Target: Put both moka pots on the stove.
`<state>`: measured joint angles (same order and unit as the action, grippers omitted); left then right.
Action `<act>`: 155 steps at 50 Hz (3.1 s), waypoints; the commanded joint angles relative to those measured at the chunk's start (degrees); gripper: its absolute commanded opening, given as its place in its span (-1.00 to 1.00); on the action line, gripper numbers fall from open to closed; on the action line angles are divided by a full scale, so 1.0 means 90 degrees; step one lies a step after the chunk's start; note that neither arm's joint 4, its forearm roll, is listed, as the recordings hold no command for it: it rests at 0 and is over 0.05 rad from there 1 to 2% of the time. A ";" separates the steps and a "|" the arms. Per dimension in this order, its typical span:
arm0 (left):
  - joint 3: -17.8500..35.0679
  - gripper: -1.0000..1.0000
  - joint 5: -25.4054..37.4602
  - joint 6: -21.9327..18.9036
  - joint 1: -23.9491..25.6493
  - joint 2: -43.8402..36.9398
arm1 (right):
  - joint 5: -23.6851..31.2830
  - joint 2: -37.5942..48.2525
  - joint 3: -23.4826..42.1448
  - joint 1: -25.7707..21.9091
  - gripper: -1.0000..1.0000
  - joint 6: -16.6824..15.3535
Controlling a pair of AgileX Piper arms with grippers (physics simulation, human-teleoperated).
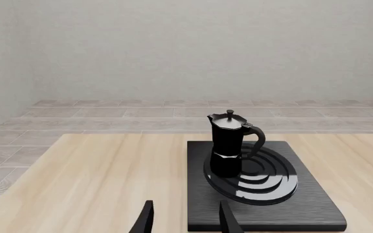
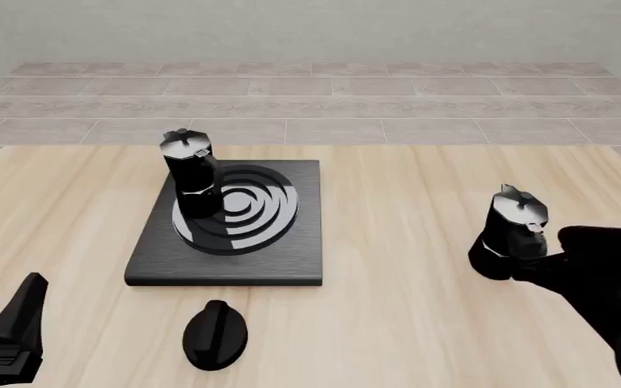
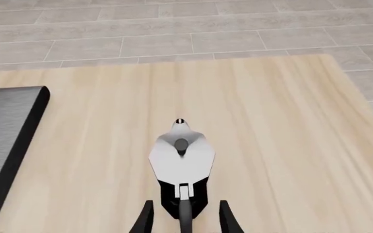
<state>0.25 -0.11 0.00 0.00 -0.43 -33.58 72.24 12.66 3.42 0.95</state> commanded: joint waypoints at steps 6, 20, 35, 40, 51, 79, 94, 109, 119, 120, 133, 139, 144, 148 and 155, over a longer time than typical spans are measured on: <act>0.0000 1.00 0.0000 0.0000 0.0000 0.0000 | -0.0287 0.0410 0.0063 -0.0009 1.00 -0.0009; 0.0000 1.00 0.0000 0.0000 0.0000 0.0000 | -0.0458 0.0723 0.0132 -0.0058 1.00 0.0017; 0.0000 1.00 0.0000 0.0000 0.0000 0.0000 | -0.0663 0.0789 0.0063 -0.0119 -1.00 0.0046; 0.0000 1.00 0.0000 0.0000 0.0000 0.0000 | -0.0656 0.0641 0.0030 -0.0206 -1.00 -0.0001; 0.0000 1.00 0.0000 0.0000 0.0000 0.0000 | -0.0693 0.0354 0.0039 -0.0423 -1.00 -0.0062; 0.0000 1.00 0.0000 0.0000 0.0000 0.0000 | -0.0844 -0.0628 0.0793 -0.1465 -1.00 0.0019; 0.0000 1.00 0.0000 0.0000 0.0000 0.0000 | -0.1635 -0.0114 0.1395 -0.2448 -1.00 0.0039; 0.0000 1.00 0.0000 0.0000 0.0000 0.0000 | -0.2695 0.0954 0.1963 -0.3509 -1.00 -0.0119; 0.0000 1.00 0.0000 0.0000 0.0000 0.0000 | -0.3091 0.1476 0.2332 -0.3953 -1.00 -0.0194; 0.0000 1.00 0.0000 0.0000 0.0000 0.0000 | -0.3092 0.1477 0.2332 -0.3953 -1.00 -0.0194; 0.0000 1.00 0.0000 0.0000 0.0000 0.0000 | -0.3376 0.1949 0.2703 -0.4376 -1.00 -0.0038; 0.0000 1.00 0.0000 0.0000 0.0000 0.0000 | -0.3321 0.1958 0.2876 -0.4537 -1.00 0.0013; 0.0000 1.00 0.0000 0.0000 0.0000 0.0000 | -0.3340 0.1992 0.3007 -0.4632 -1.00 0.0106; 0.0000 1.00 0.0000 0.0000 0.0000 0.0000 | -0.3379 0.2114 0.3151 -0.4670 -1.00 0.0157; 0.0000 1.00 0.0000 0.0000 0.0000 0.0000 | -0.3598 0.2418 0.3357 -0.4661 -1.00 0.0285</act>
<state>0.25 -0.11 0.00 0.00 -0.43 -63.74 92.35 39.28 -37.76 1.97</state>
